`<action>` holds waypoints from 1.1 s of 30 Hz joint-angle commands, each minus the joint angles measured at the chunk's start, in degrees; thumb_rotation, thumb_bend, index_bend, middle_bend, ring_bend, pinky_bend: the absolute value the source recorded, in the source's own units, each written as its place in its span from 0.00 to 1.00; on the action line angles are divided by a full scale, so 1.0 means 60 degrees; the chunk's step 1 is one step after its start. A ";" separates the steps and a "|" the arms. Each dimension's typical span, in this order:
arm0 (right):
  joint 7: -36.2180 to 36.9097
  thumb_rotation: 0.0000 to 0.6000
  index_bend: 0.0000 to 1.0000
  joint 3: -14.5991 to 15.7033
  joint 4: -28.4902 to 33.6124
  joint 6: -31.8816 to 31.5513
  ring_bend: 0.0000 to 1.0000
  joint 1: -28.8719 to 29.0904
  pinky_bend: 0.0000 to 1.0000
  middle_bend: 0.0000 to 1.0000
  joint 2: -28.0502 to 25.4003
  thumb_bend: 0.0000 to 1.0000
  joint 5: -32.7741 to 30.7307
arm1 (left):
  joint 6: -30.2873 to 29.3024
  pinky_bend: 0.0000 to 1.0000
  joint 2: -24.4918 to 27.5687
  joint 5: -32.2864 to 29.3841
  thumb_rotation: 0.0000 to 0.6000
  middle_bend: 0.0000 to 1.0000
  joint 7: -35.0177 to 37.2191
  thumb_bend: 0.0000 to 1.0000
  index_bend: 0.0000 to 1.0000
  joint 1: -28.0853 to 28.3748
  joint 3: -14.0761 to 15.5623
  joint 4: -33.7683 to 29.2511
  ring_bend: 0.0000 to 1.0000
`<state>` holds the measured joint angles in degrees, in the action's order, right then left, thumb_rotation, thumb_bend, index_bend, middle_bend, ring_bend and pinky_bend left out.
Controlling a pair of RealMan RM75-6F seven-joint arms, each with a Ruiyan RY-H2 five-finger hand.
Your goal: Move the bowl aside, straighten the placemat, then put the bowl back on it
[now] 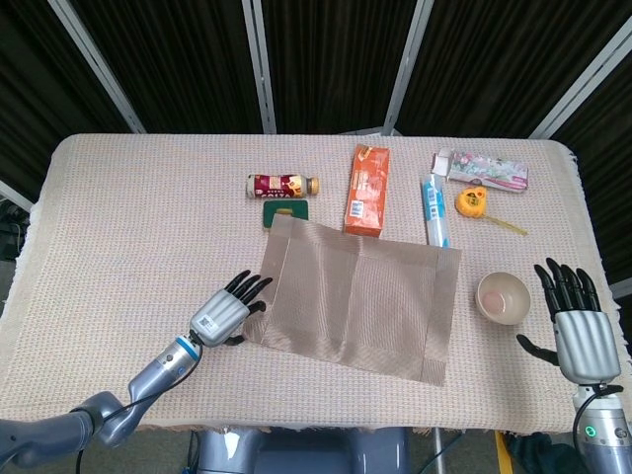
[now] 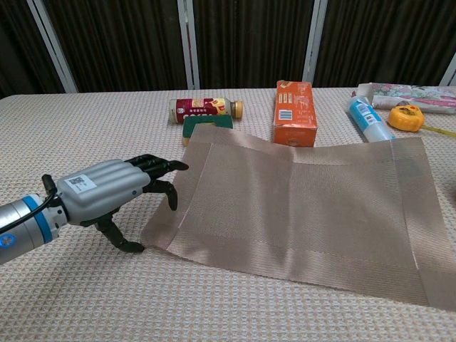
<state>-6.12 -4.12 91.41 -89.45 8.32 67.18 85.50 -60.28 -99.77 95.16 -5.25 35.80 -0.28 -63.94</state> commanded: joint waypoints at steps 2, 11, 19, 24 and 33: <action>0.0029 1.00 0.00 -0.0014 0.0022 0.0012 0.00 -0.0026 0.00 0.00 -0.0029 0.00 0.0024 | -0.0051 0.00 0.0202 -0.0027 1.00 0.00 -0.0259 0.15 0.36 0.0078 -0.0065 -0.0409 0.00; 0.0057 1.00 0.00 -0.0073 0.0074 -0.0008 0.00 -0.0092 0.00 0.00 -0.0078 0.00 0.0075 | 0.0182 0.00 0.0273 -0.0309 1.00 0.00 -0.0732 0.23 0.38 0.0129 -0.0049 -0.0702 0.00; 0.0093 1.00 0.00 -0.0115 0.0086 0.0041 0.00 -0.0111 0.00 0.00 -0.0100 0.00 0.0133 | 0.0188 0.00 0.0046 -0.0428 1.00 0.00 -0.0729 0.39 0.50 0.0209 -0.0075 -0.0585 0.00; 0.0195 1.00 0.00 -0.0123 0.0104 0.0018 0.00 -0.0136 0.00 0.00 -0.0131 0.00 0.0227 | 0.0190 0.00 -0.0188 -0.0461 1.00 0.00 -0.0786 0.44 0.58 0.0212 -0.0004 -0.0388 0.00; 0.0255 1.00 0.00 -0.0147 0.0135 -0.0023 0.00 -0.0179 0.00 0.00 -0.0186 0.00 0.0344 | 0.0003 0.00 -0.0246 -0.0459 1.00 0.00 -0.0763 0.49 0.67 0.0158 0.0085 -0.0628 0.00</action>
<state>-4.60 -4.98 92.21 -89.57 7.26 66.10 87.58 -59.95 -101.54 92.37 -9.75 36.88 0.13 -67.12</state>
